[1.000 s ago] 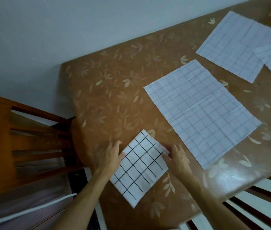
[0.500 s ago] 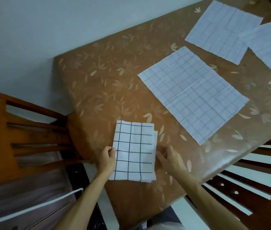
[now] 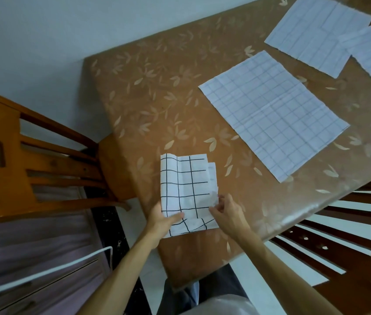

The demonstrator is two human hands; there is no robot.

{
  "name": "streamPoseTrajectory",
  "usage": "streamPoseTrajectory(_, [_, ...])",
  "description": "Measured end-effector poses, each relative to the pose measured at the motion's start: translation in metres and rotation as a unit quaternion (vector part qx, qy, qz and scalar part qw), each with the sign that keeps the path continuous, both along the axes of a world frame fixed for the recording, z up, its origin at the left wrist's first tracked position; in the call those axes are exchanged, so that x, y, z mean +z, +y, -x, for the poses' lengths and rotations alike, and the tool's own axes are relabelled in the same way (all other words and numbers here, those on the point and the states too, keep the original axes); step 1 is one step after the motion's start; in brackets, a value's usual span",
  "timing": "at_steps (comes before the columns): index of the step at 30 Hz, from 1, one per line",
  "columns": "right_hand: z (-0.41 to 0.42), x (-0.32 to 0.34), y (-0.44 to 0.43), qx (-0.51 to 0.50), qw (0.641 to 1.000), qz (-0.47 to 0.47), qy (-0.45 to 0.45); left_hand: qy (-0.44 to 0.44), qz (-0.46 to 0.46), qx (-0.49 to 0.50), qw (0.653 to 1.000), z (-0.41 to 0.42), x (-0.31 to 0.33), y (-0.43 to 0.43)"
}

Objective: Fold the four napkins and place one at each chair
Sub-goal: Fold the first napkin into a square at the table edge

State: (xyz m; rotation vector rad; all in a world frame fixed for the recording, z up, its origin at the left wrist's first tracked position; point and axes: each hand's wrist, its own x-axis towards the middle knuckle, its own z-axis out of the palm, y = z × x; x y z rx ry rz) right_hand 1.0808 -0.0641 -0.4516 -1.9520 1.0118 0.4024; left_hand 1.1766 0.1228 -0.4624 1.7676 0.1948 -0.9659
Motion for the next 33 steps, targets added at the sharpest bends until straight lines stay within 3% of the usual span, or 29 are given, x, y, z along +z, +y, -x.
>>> streamPoseTrajectory(6, [0.021, -0.002, 0.000, -0.038, 0.999, 0.005, 0.033, 0.056, 0.066, 0.087, 0.992, 0.009, 0.007, 0.004])
streamPoseTrajectory(11, [0.032, 0.006, 0.002, -0.013, 0.999, -0.032, -0.009, 0.149, 0.082, 0.025, 0.985, 0.008, 0.020, 0.011])
streamPoseTrajectory(15, [0.045, 0.002, 0.006, 0.093, 0.988, 0.085, -0.088, 0.128, 0.085, 0.009, 0.988, 0.010, 0.019, 0.020])
streamPoseTrajectory(18, [0.055, 0.002, 0.007, 0.217, 0.948, 0.176, -0.156, 0.143, 0.091, 0.023, 0.985, 0.013, 0.024, 0.022])
streamPoseTrajectory(21, [0.056, 0.002, 0.010, 0.310, 0.914, 0.211, -0.157, 0.155, 0.087, -0.021, 0.984, 0.017, 0.033, 0.023])
streamPoseTrajectory(24, [0.051, -0.003, 0.011, 0.317, 0.906, 0.203, -0.195, 0.147, 0.087, -0.089, 0.981, 0.017, 0.038, 0.027])
streamPoseTrajectory(26, [0.046, 0.001, 0.009, 0.301, 0.913, 0.191, -0.198, 0.071, 0.048, -0.126, 0.988, 0.017, 0.037, 0.032])
streamPoseTrajectory(28, [0.044, 0.003, 0.007, 0.277, 0.927, 0.169, -0.190, -0.147, -0.050, -0.186, 0.970, 0.013, 0.028, 0.040])
streamPoseTrajectory(30, [0.043, 0.005, 0.003, 0.232, 0.950, 0.126, -0.168, -0.339, -0.127, -0.227, 0.904, 0.011, 0.020, 0.050])
streamPoseTrajectory(33, [0.041, 0.011, -0.005, 0.196, 0.966, 0.076, -0.148, -0.454, -0.196, -0.311, 0.811, 0.009, 0.006, 0.057])
